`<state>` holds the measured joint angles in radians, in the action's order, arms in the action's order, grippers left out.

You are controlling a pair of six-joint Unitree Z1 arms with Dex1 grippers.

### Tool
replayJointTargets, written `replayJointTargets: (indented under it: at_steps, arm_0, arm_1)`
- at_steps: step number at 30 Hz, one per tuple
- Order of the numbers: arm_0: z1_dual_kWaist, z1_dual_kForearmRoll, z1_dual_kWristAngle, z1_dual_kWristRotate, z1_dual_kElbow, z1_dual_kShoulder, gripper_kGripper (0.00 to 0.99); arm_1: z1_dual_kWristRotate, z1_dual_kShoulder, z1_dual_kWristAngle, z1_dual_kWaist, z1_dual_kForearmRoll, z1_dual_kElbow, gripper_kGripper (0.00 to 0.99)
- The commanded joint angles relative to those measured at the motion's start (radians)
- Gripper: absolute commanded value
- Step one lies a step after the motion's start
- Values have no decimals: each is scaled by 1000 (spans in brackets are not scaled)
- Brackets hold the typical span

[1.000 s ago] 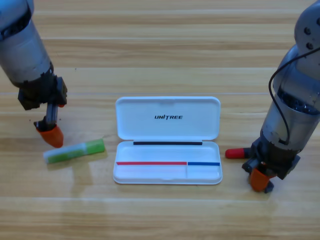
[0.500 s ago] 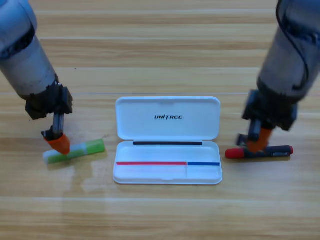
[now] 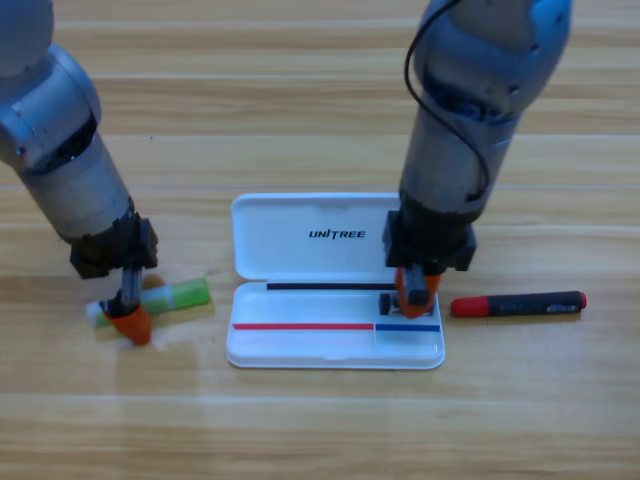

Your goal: Clean up eraser and pencils

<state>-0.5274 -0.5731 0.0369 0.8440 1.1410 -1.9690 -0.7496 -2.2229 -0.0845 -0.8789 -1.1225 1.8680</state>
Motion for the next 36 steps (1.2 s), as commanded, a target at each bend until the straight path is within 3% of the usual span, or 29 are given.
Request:
replayJointTargets:
  at_steps: [1, 6, 9, 12, 14, 18, 27, 28, 31, 32, 34, 36]
  arm_0:
    - [12, 47, -3, -16, -40, -60, 927]
    - [10, 73, 4, -20, -53, -62, 775]
    - [10, 76, 9, -19, -56, -64, 614]
    - [10, 70, 26, 1, -58, -65, 339]
    - [10, 55, 40, 4, -49, -65, 29]
    - [9, 22, 61, -13, -27, -27, 0]
    - [-43, -291, 109, -54, 212, 94, 0]
    - [-51, -312, 110, -59, 233, 107, 0]
    - [-65, -364, 110, -69, 287, 133, 0]
    - [-69, -378, 112, -76, 302, 136, 0]
    - [-78, -403, 112, -83, 327, 136, 0]
    - [-85, -412, 112, -88, 335, 137, 0]
  arm_1:
    - [-14, -98, 32, -23, -16, 26, 0]
    - [-14, -103, 34, -29, -17, 26, 0]
    - [-14, -106, 45, -29, -20, 23, 0]
    - [-14, -106, 46, -29, -22, 16, 0]
    - [-11, -106, 46, -29, -23, 11, 0]
    - [-4, -103, 46, -32, -25, 8, 0]
    - [10, -98, 46, -37, -48, -3, 0]
    - [10, -98, 46, -37, -52, -3, 71]
    - [18, -90, 57, -37, -56, -3, 683]
    - [19, -84, 60, -37, -57, -3, 798]
    - [19, -67, 62, -37, -57, 2, 904]
    - [19, -44, 63, -37, -57, 7, 940]
